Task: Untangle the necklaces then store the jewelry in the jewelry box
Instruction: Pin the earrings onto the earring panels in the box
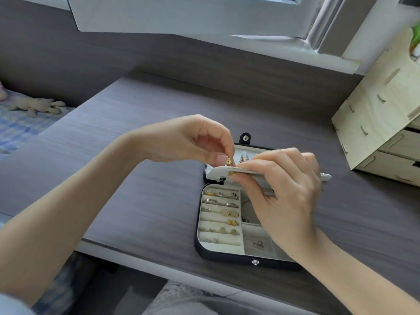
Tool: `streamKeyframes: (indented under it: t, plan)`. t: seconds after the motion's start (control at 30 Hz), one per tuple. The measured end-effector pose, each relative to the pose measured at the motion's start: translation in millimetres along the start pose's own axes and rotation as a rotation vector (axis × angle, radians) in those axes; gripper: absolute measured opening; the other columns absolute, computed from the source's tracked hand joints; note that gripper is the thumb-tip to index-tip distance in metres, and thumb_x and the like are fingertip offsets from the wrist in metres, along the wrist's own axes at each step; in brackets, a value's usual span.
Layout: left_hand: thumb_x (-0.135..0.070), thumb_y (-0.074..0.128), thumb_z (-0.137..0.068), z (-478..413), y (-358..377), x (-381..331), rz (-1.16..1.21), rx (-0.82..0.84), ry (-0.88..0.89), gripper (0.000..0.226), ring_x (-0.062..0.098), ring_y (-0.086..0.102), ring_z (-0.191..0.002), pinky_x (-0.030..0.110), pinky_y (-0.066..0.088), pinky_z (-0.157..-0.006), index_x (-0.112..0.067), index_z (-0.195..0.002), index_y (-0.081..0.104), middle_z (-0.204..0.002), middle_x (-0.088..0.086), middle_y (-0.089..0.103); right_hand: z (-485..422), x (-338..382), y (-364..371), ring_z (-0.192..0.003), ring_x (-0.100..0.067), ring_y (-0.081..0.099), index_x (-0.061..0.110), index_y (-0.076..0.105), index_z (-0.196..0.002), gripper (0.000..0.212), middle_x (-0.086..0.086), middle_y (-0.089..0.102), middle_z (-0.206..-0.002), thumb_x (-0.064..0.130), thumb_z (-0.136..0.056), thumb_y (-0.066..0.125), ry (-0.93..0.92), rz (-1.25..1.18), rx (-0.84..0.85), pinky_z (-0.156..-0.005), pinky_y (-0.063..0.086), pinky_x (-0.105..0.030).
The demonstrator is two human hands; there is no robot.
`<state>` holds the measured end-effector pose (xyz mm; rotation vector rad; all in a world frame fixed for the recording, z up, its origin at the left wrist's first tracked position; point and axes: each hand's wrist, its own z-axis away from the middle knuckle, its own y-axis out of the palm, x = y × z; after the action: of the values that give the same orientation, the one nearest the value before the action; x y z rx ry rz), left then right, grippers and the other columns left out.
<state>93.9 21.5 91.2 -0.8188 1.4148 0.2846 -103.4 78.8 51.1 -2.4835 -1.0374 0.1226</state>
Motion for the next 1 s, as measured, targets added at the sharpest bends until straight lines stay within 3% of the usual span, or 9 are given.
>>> streamKeyframes:
  t: [0.1,0.27,0.5,0.8,1.0]
  plan:
    - [-0.015,0.066,-0.084,1,1,-2,-0.044,0.015,0.011,0.010,0.020,0.062,-0.087,0.027,0.048,-0.079,-0.025,-0.086,0.069,-0.090,0.000,0.066,0,0,0,-0.073,-0.017,0.060,0.014,0.073,-0.075,0.021,0.003,0.069,-0.078,0.034,-0.081,0.074,-0.005,0.005,0.002,-0.068,0.038,-0.034]
    - [-0.011,0.064,-0.083,0,0,-2,-0.083,0.004,0.003,0.009,0.019,0.062,-0.087,0.028,0.049,-0.080,-0.017,-0.089,0.067,-0.089,0.000,0.066,0,0,0,-0.074,-0.015,0.059,0.014,0.073,-0.074,0.022,0.003,0.069,-0.078,0.035,-0.082,0.073,-0.005,0.006,-0.006,-0.068,0.037,-0.033]
    - [-0.017,0.067,-0.083,0,0,-5,-0.066,0.012,0.009,0.014,0.025,0.062,-0.087,0.027,0.048,-0.079,-0.031,-0.084,0.069,-0.089,0.005,0.066,1,0,0,-0.074,-0.015,0.059,0.014,0.073,-0.074,0.021,0.003,0.069,-0.078,0.033,-0.081,0.074,-0.009,0.004,-0.007,-0.068,0.036,-0.032]
    - [-0.014,0.067,-0.081,-4,-1,-13,-0.201,0.034,0.003,0.005,0.016,0.064,-0.087,0.024,0.050,-0.080,-0.014,-0.086,0.066,-0.088,0.000,0.066,0,1,0,-0.074,-0.015,0.059,0.014,0.073,-0.074,0.024,0.003,0.069,-0.078,0.036,-0.082,0.073,0.001,0.008,-0.001,-0.068,0.036,-0.032]
    - [-0.019,0.066,-0.080,-5,-4,-22,-0.313,0.039,0.005,0.014,0.012,0.064,-0.088,0.029,0.053,-0.083,-0.007,-0.088,0.067,-0.090,0.003,0.067,-1,0,0,-0.074,-0.015,0.060,0.014,0.073,-0.074,0.022,0.004,0.069,-0.078,0.035,-0.082,0.073,0.008,0.007,0.006,-0.068,0.036,-0.033]
